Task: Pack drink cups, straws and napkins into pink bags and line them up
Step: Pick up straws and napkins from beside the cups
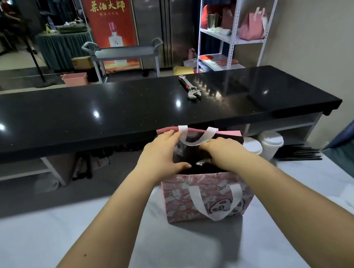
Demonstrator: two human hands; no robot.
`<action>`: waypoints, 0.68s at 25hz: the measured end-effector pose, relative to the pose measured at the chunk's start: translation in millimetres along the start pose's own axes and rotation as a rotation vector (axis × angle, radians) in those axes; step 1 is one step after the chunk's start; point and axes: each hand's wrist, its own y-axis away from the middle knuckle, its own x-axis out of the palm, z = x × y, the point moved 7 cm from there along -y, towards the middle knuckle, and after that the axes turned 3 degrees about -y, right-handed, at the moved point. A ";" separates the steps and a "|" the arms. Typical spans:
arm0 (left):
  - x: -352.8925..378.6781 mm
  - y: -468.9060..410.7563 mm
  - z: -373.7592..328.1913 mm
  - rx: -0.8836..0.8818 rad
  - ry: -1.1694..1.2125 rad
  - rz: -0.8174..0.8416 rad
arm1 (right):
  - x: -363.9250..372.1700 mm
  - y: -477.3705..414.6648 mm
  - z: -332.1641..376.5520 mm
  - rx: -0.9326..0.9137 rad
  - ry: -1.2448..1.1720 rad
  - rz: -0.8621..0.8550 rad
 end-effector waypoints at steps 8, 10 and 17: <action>-25.3 3.6 -54.5 0.015 -0.128 -0.291 | -51.4 32.0 -17.3 0.097 -0.160 0.004; -22.0 -3.7 -77.4 0.042 -0.090 -0.283 | -65.5 48.3 -27.5 0.101 -0.219 -0.077; 17.2 -38.0 -192.8 0.179 -0.111 -0.243 | -62.1 126.8 -117.3 0.196 -0.149 -0.290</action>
